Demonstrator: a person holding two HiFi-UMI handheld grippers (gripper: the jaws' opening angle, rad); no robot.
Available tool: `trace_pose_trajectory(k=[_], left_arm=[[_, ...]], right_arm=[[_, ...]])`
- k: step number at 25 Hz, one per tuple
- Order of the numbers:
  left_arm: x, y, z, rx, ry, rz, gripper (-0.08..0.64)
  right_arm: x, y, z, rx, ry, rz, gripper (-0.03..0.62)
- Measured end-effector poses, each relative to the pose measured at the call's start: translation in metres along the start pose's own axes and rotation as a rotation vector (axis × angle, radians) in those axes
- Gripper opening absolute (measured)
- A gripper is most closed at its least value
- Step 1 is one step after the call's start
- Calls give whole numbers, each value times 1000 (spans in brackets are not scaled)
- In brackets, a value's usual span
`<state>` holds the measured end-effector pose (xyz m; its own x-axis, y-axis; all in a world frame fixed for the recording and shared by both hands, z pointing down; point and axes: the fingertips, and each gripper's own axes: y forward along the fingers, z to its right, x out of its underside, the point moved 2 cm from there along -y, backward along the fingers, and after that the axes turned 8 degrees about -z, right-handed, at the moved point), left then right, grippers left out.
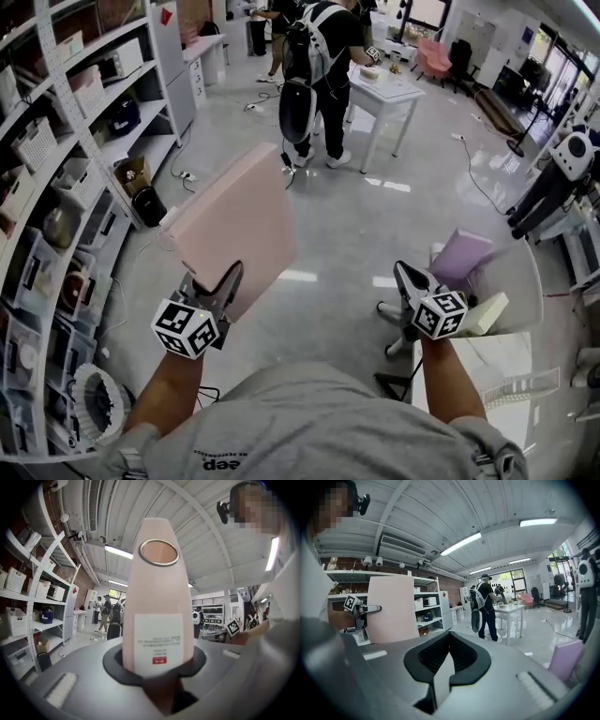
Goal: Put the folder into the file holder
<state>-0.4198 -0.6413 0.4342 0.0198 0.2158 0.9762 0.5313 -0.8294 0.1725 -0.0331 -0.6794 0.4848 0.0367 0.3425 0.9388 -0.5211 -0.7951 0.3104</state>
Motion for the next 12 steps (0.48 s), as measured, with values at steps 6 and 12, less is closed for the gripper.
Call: trace_pose_trajectory(k=[6, 12], left_arm=[[-6, 27, -36, 114, 18, -29, 187], [-14, 84, 26, 282, 18, -45, 187]], right_arm=[[-5, 15, -6, 120, 15, 28, 5], [8, -59, 21, 253, 56, 65, 5]])
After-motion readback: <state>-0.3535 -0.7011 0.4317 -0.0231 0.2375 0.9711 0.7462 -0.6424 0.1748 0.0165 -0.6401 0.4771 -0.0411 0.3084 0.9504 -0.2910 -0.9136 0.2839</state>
